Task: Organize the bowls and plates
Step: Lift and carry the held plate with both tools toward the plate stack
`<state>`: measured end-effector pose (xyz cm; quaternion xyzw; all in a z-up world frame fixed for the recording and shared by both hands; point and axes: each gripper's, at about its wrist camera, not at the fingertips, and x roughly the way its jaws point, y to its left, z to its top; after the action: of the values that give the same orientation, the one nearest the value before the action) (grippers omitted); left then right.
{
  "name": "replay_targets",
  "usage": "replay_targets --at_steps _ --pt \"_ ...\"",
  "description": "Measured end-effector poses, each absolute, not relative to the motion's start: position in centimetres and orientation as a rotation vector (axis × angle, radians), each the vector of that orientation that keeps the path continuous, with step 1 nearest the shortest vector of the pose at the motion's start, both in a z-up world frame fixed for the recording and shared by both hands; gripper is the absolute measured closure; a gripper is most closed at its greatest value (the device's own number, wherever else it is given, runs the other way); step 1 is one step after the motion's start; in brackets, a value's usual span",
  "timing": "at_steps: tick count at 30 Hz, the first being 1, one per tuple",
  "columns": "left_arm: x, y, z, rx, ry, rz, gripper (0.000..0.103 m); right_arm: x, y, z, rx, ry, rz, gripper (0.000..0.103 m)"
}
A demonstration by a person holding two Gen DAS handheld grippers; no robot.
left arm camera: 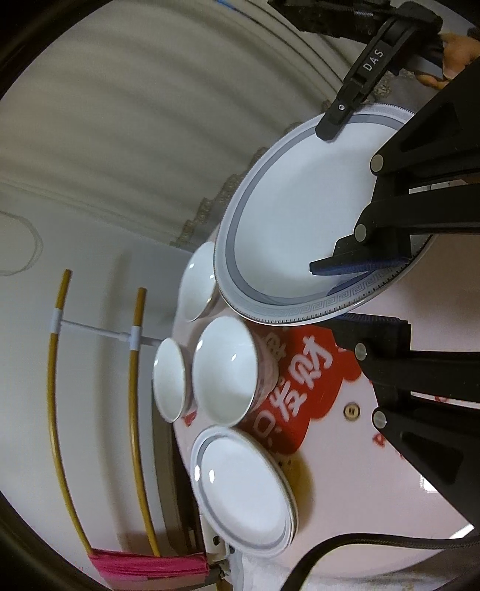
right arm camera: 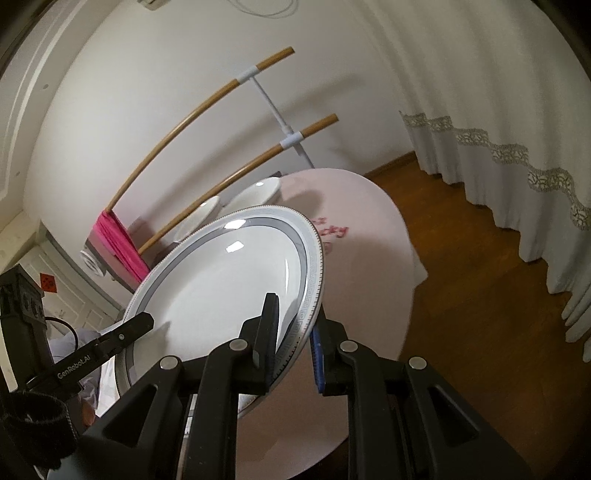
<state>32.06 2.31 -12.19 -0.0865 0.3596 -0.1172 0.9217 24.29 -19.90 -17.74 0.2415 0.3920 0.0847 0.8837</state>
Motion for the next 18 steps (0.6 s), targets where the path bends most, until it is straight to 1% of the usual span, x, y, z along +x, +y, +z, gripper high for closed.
replay_targets --at_steps 9,18 --pt "27.9 8.9 -9.9 -0.234 0.662 -0.182 0.088 24.4 -14.4 -15.2 0.446 0.787 0.257 0.087" --pt "25.4 17.5 -9.0 -0.291 0.618 -0.081 0.088 26.8 -6.6 -14.8 0.400 0.810 0.360 0.087"
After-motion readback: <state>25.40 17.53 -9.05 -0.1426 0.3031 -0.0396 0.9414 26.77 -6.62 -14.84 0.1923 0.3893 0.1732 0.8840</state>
